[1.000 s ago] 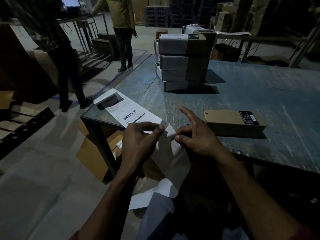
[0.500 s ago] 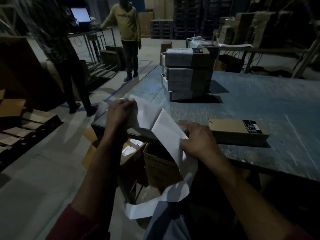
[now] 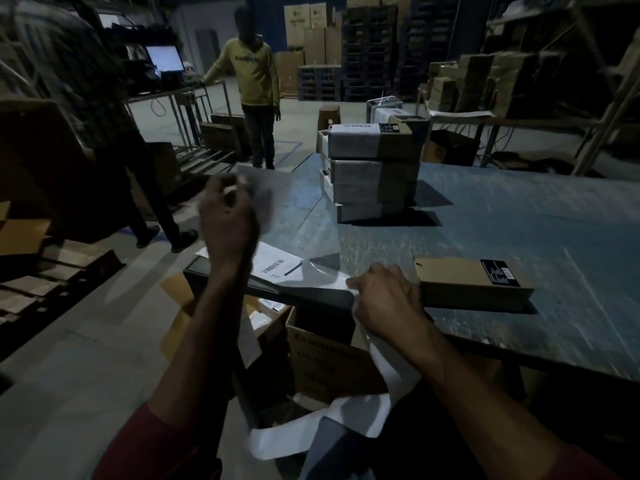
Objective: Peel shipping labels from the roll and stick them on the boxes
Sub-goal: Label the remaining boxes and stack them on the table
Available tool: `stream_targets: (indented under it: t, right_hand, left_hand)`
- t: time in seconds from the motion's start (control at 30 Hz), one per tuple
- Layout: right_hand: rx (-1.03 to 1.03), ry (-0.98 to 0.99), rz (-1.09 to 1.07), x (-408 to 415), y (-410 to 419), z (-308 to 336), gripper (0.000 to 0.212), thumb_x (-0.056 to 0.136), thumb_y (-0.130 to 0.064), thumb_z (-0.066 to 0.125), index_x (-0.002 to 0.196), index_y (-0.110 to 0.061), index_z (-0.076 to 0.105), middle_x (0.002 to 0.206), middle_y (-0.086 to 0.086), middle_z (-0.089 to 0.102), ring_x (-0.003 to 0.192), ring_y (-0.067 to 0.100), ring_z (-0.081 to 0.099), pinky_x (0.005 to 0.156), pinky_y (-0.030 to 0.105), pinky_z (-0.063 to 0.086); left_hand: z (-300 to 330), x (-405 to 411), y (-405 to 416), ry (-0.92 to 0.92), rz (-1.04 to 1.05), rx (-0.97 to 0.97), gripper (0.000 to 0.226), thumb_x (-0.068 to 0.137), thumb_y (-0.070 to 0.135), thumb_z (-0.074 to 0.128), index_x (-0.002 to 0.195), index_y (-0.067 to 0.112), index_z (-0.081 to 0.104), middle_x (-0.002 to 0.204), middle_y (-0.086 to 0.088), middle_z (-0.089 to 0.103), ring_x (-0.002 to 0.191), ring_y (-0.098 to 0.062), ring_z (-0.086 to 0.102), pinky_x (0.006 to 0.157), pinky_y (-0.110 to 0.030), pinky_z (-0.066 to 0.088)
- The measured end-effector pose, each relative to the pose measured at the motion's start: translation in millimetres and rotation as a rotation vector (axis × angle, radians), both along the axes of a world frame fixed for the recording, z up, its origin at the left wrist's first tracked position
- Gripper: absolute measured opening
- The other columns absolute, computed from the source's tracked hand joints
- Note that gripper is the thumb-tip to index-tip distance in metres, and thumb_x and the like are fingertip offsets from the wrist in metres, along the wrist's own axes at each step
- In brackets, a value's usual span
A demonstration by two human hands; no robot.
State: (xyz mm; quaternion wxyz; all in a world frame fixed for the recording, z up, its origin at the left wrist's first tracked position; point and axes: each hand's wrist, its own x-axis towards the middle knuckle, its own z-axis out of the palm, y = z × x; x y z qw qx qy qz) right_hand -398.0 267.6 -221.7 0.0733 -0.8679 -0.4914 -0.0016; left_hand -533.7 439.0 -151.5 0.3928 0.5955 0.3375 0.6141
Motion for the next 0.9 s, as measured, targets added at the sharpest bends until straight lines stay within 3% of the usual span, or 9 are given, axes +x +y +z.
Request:
stream_targets:
  t: [0.13,0.27,0.47,0.57,0.63,0.77,0.83,0.9]
  right_hand:
    - [-0.126,0.009,0.056,3.0,-1.7,5.6,0.044,0.099,-0.032,0.057,0.143,-0.037,0.055,0.141,0.01,0.044,0.129,0.034,0.042,0.099,0.047,0.043]
    - [-0.109,0.105,0.067,6.6,-9.1,21.4,0.041,0.097,-0.025,0.061,0.138,-0.03,0.057,0.142,0.009,0.049,0.129,0.031,0.048,0.101,0.044,0.046]
    - [-0.001,0.202,0.017,10.3,-32.4,41.4,0.023,0.091,-0.012,0.059,0.107,-0.016,0.076,0.109,0.011,0.075,0.102,0.029,0.069,0.077,0.031,0.05]
    - [0.165,0.215,-0.103,17.1,-36.2,43.5,0.027,0.092,-0.016,0.064,0.114,-0.023,0.077,0.111,0.004,0.075,0.098,0.021,0.069,0.086,0.035,0.058]
    - [0.297,0.202,-0.151,22.6,-38.2,47.6,0.031,0.092,-0.013,0.064,0.119,-0.024,0.073,0.114,0.002,0.074,0.097,0.019,0.069,0.087,0.038,0.06]
    - [0.512,0.307,-0.145,40.7,-40.3,52.3,0.028,0.099,-0.023,0.058,0.125,-0.028,0.068,0.105,-0.001,0.075,0.079,0.011,0.071,0.076,0.035,0.061]
    - [0.565,0.401,-0.132,51.0,-41.2,52.3,0.028,0.101,-0.029,0.058,0.128,-0.033,0.066,0.111,-0.005,0.073,0.087,0.011,0.072,0.084,0.038,0.061]
    - [0.6,0.42,-0.084,59.5,-45.8,53.4,0.031,0.104,-0.028,0.058,0.134,-0.035,0.064,0.124,-0.01,0.066,0.103,0.009,0.066,0.091,0.032,0.054]
  left_hand:
    - [-47.6,25.0,-49.4,0.329,-0.294,0.219,0.01,0.105,0.032,0.061,0.102,0.024,0.067,0.09,0.005,0.075,0.079,-0.011,0.072,0.069,-0.028,0.056]
    - [-94.0,39.1,-71.9,0.59,-0.291,0.459,0.013,0.101,0.032,0.067,0.1,0.02,0.071,0.083,0.0,0.077,0.072,-0.02,0.072,0.061,-0.024,0.044]
    - [-113.1,34.8,-70.0,0.71,-0.423,0.599,0.02,0.099,0.036,0.062,0.113,0.024,0.071,0.093,0.0,0.079,0.082,-0.025,0.072,0.069,-0.033,0.052]
    - [-118.9,29.1,-56.9,0.729,-0.441,0.711,0.03,0.095,0.037,0.064,0.122,0.026,0.072,0.115,0.001,0.077,0.097,-0.023,0.071,0.083,-0.04,0.054]
    - [-114.7,27.2,-51.9,0.685,-0.342,0.778,0.033,0.094,0.038,0.064,0.123,0.028,0.076,0.126,-0.003,0.07,0.105,-0.027,0.063,0.083,-0.043,0.051]
    - [-80.2,30.3,-59.3,0.518,-0.11,0.933,0.022,0.094,0.02,0.077,0.116,0.022,0.081,0.101,-0.013,0.061,0.085,-0.024,0.051,0.065,-0.036,0.04]
    - [-65.1,37.7,-64.8,0.457,-0.154,0.949,0.022,0.094,0.018,0.078,0.115,0.023,0.081,0.103,-0.011,0.061,0.087,-0.023,0.052,0.067,-0.034,0.04]
    - [-53.1,47.7,-70.3,0.374,-0.368,0.87,0.021,0.095,0.016,0.078,0.114,0.024,0.082,0.111,-0.007,0.06,0.091,-0.022,0.057,0.072,-0.036,0.048]
